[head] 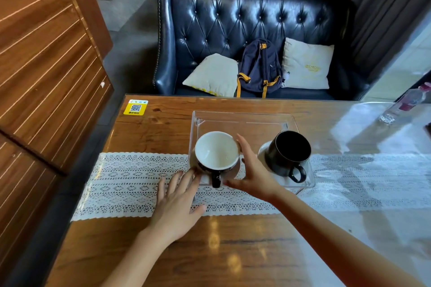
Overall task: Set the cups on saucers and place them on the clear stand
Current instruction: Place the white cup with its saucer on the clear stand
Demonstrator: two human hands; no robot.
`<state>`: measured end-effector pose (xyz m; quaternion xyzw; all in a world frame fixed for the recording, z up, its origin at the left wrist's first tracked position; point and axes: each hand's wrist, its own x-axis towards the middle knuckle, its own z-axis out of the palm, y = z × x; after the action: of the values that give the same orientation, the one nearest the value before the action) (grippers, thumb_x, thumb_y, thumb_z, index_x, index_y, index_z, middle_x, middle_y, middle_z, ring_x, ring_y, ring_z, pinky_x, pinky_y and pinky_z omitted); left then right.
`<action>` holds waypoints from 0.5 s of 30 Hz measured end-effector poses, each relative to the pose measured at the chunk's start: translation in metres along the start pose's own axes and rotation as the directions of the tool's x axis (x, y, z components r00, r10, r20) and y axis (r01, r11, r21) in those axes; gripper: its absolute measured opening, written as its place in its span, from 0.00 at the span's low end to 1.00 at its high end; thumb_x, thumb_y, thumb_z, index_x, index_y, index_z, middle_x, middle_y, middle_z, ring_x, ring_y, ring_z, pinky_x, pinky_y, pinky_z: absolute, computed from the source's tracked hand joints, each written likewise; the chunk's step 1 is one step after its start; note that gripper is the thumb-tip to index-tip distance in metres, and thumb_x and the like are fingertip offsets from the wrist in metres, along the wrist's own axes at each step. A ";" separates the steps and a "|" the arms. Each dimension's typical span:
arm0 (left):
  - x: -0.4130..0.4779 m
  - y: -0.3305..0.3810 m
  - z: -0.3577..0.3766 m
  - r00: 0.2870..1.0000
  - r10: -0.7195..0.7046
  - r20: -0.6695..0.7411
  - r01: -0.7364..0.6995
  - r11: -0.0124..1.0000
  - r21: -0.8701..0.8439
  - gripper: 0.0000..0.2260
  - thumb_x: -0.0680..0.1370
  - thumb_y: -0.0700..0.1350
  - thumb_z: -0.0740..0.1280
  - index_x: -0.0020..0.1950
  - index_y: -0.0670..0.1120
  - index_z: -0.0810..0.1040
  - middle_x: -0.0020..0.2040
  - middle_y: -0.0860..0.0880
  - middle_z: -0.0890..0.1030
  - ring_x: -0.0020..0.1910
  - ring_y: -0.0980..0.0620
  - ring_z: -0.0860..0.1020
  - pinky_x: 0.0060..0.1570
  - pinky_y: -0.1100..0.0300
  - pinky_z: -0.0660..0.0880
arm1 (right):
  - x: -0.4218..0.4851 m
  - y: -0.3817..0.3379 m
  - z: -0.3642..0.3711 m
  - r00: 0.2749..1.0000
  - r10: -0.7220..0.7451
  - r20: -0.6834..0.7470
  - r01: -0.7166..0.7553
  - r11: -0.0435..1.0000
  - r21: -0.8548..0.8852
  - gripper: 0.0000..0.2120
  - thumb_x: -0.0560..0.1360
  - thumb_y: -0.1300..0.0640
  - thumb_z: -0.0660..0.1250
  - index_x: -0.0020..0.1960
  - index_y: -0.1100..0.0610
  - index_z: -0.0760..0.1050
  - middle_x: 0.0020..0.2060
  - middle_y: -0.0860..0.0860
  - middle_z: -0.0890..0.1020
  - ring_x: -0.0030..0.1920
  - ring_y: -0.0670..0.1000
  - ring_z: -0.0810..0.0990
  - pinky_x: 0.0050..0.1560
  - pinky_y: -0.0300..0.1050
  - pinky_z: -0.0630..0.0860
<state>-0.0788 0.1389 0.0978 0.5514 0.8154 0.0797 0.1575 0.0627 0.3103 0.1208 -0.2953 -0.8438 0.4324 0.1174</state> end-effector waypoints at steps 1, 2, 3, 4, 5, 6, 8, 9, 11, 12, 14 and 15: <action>0.000 -0.001 0.003 1.000 -0.009 0.004 0.009 1.000 -0.006 0.31 0.76 0.63 0.52 0.75 0.55 0.46 0.78 0.54 0.45 0.76 0.52 0.41 0.73 0.42 0.37 | 0.001 0.000 0.005 0.999 -0.013 -0.030 0.014 1.000 0.004 0.52 0.65 0.54 0.78 0.77 0.55 0.47 0.74 0.48 0.61 0.73 0.45 0.60 0.71 0.38 0.61; -0.001 -0.001 0.005 1.000 -0.017 0.008 0.017 1.000 -0.014 0.31 0.76 0.63 0.52 0.75 0.55 0.45 0.78 0.54 0.43 0.75 0.52 0.39 0.72 0.42 0.36 | 0.003 -0.001 0.009 0.998 -0.016 -0.056 0.017 1.000 0.018 0.51 0.65 0.53 0.78 0.77 0.55 0.48 0.72 0.46 0.63 0.70 0.41 0.61 0.67 0.31 0.61; -0.001 -0.002 0.007 1.000 -0.020 0.008 0.021 1.000 -0.021 0.31 0.76 0.64 0.51 0.75 0.56 0.44 0.78 0.54 0.43 0.75 0.52 0.38 0.72 0.43 0.35 | 0.005 -0.002 0.012 0.997 -0.017 -0.080 0.019 0.999 0.026 0.50 0.65 0.53 0.78 0.76 0.55 0.49 0.68 0.44 0.65 0.67 0.38 0.63 0.62 0.24 0.62; 0.000 -0.003 0.007 1.000 -0.020 0.003 0.020 0.999 -0.028 0.31 0.76 0.64 0.50 0.75 0.56 0.44 0.78 0.54 0.43 0.75 0.53 0.38 0.72 0.44 0.35 | 0.007 -0.002 0.013 0.995 -0.016 -0.101 0.018 1.000 0.022 0.50 0.65 0.52 0.77 0.76 0.55 0.50 0.65 0.42 0.66 0.64 0.36 0.64 0.57 0.23 0.63; 0.002 -0.004 0.006 1.000 -0.017 -0.005 0.017 0.999 -0.039 0.31 0.76 0.64 0.49 0.75 0.56 0.44 0.78 0.55 0.43 0.75 0.53 0.38 0.72 0.44 0.34 | 0.010 -0.002 0.014 0.993 -0.011 -0.119 0.011 1.000 0.006 0.50 0.65 0.52 0.77 0.76 0.54 0.50 0.63 0.41 0.66 0.62 0.37 0.65 0.54 0.27 0.65; 0.005 -0.004 0.005 1.000 -0.015 -0.010 0.015 0.998 -0.054 0.30 0.76 0.64 0.48 0.75 0.56 0.44 0.78 0.56 0.43 0.75 0.53 0.38 0.71 0.44 0.33 | 0.012 -0.002 0.014 0.991 -0.002 -0.130 0.001 1.000 -0.009 0.49 0.64 0.52 0.77 0.75 0.53 0.50 0.61 0.40 0.67 0.61 0.40 0.67 0.53 0.32 0.67; 0.014 -0.004 0.001 1.000 -0.018 -0.020 0.016 0.996 -0.086 0.28 0.77 0.63 0.46 0.75 0.57 0.45 0.77 0.57 0.44 0.75 0.54 0.39 0.71 0.43 0.33 | 0.020 -0.002 0.011 0.989 0.013 -0.145 -0.014 1.000 -0.009 0.48 0.64 0.52 0.78 0.74 0.52 0.52 0.59 0.41 0.70 0.61 0.46 0.72 0.53 0.41 0.70; 0.020 -0.004 -0.001 0.999 -0.024 -0.030 0.021 0.995 -0.096 0.26 0.78 0.61 0.45 0.75 0.58 0.46 0.77 0.58 0.45 0.75 0.54 0.39 0.71 0.42 0.34 | 0.024 -0.002 0.010 0.989 0.020 -0.150 -0.020 1.000 -0.003 0.48 0.63 0.52 0.78 0.73 0.51 0.53 0.59 0.42 0.71 0.62 0.49 0.74 0.54 0.44 0.72; 0.032 -0.002 -0.005 0.998 -0.044 -0.044 0.040 0.995 -0.095 0.24 0.79 0.58 0.44 0.75 0.57 0.48 0.77 0.57 0.48 0.75 0.54 0.41 0.71 0.41 0.34 | 0.035 -0.005 0.006 0.987 0.040 -0.154 -0.042 0.999 -0.012 0.47 0.63 0.51 0.79 0.72 0.51 0.53 0.59 0.46 0.75 0.62 0.54 0.76 0.54 0.47 0.74; 0.038 -0.001 -0.006 0.997 -0.053 -0.046 0.049 0.995 -0.085 0.23 0.79 0.57 0.45 0.75 0.56 0.49 0.78 0.57 0.48 0.76 0.53 0.41 0.70 0.41 0.34 | 0.041 -0.005 0.005 0.987 0.053 -0.154 -0.057 0.998 -0.025 0.47 0.62 0.50 0.79 0.72 0.51 0.53 0.60 0.48 0.76 0.61 0.55 0.77 0.53 0.48 0.74; 0.050 0.000 -0.008 0.997 -0.065 -0.048 0.062 0.996 -0.064 0.23 0.80 0.56 0.45 0.75 0.55 0.50 0.78 0.55 0.49 0.76 0.52 0.42 0.70 0.41 0.34 | 0.053 -0.004 0.001 0.984 0.082 -0.155 -0.090 0.995 -0.045 0.47 0.62 0.50 0.79 0.71 0.51 0.53 0.62 0.52 0.77 0.61 0.58 0.77 0.51 0.48 0.74; 0.055 0.000 -0.009 0.996 -0.069 -0.051 0.065 0.996 -0.060 0.23 0.80 0.56 0.46 0.75 0.54 0.51 0.78 0.55 0.50 0.76 0.52 0.43 0.70 0.40 0.34 | 0.058 -0.004 -0.001 0.983 0.096 -0.155 -0.105 0.993 -0.050 0.47 0.62 0.50 0.79 0.71 0.51 0.53 0.62 0.52 0.77 0.61 0.58 0.77 0.51 0.49 0.74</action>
<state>-0.1004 0.1907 0.0968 0.5166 0.8346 0.1124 0.1546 0.0147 0.3441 0.1214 -0.3731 -0.8286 0.3891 0.1509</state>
